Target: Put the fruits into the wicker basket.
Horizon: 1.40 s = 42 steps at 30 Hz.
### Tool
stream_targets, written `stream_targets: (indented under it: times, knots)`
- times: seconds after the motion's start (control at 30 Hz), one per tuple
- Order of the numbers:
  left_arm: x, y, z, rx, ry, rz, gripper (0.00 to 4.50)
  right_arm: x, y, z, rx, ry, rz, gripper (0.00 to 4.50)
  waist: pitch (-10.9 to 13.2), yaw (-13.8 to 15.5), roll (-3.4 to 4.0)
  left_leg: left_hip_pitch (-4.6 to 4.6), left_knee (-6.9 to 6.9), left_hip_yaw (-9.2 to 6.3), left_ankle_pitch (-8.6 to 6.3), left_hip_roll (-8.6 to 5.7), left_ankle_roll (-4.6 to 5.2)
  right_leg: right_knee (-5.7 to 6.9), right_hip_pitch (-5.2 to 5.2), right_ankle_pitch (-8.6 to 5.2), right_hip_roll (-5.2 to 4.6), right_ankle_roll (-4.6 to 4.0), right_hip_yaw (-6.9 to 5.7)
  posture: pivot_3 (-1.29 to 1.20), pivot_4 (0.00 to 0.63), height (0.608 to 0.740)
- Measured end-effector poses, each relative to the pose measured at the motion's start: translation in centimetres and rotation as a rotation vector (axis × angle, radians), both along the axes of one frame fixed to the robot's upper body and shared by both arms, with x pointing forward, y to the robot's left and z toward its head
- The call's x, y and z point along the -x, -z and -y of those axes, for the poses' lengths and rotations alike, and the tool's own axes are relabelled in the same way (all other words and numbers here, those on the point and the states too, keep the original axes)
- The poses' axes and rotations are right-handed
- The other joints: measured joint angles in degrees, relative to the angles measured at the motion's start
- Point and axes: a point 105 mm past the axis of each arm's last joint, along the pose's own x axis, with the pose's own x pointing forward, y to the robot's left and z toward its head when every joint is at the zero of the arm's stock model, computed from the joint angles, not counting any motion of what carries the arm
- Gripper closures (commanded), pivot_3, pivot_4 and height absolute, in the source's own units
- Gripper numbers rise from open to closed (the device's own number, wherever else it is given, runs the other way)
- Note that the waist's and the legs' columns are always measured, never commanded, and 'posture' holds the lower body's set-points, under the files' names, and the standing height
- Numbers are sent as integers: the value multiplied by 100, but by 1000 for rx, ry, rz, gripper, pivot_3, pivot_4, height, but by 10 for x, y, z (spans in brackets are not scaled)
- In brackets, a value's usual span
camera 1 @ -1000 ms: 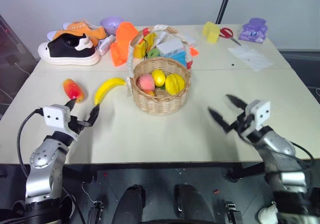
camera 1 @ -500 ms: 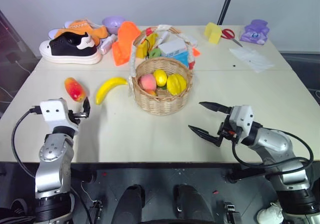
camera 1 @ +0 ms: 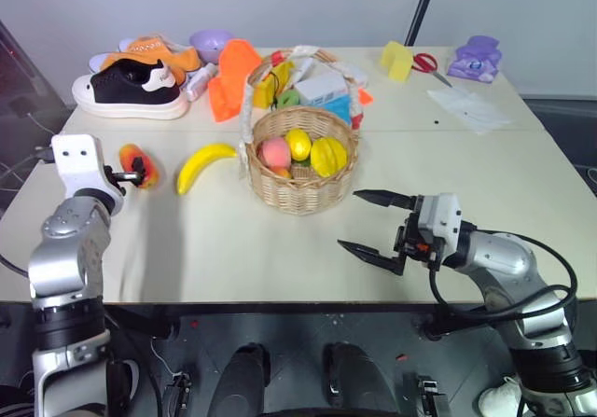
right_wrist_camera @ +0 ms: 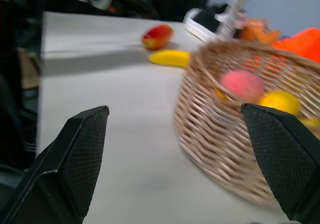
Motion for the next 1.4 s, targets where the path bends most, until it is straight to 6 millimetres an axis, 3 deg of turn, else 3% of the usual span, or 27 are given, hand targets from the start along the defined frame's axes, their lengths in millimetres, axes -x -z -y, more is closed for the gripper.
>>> stream_targets:
  times: [0.2,0.43,0.7,0.9,1.37,1.4]
  knots:
    - [-18,2,-5,102,38,-82,0,-8,-17,-8,-30,-14,51,95,1,-15,-4,1,0,1,0,-1,-1,2,-2,5,-1,6,0,0,150,740]
    - [-22,15,-16,60,27,-184,0,-11,-7,-4,-69,5,-3,95,2,15,-6,-4,-13,-2,0,0,-1,2,-12,5,-5,9,-1,0,150,740]
    - [-41,-1,-14,93,7,-118,0,-7,-2,-4,-74,2,-8,95,5,8,-11,-6,-4,2,1,-1,-2,3,-10,10,-7,17,0,0,150,740]
    - [-46,22,-14,144,-4,-151,0,-11,-5,-5,-94,7,4,95,6,-4,-12,-7,-5,1,1,-1,-2,5,-13,13,-4,21,0,0,150,740]
    - [-50,43,-10,153,-46,-166,0,-16,-8,-7,-95,40,15,95,5,-1,-12,-8,0,1,1,-4,-2,5,-12,17,-7,29,1,0,150,740]
    - [-50,45,-11,156,-45,-169,260,-17,-9,-7,-96,42,19,27,5,1,-12,-8,0,1,1,-4,-2,5,-12,17,-7,29,1,0,150,740]
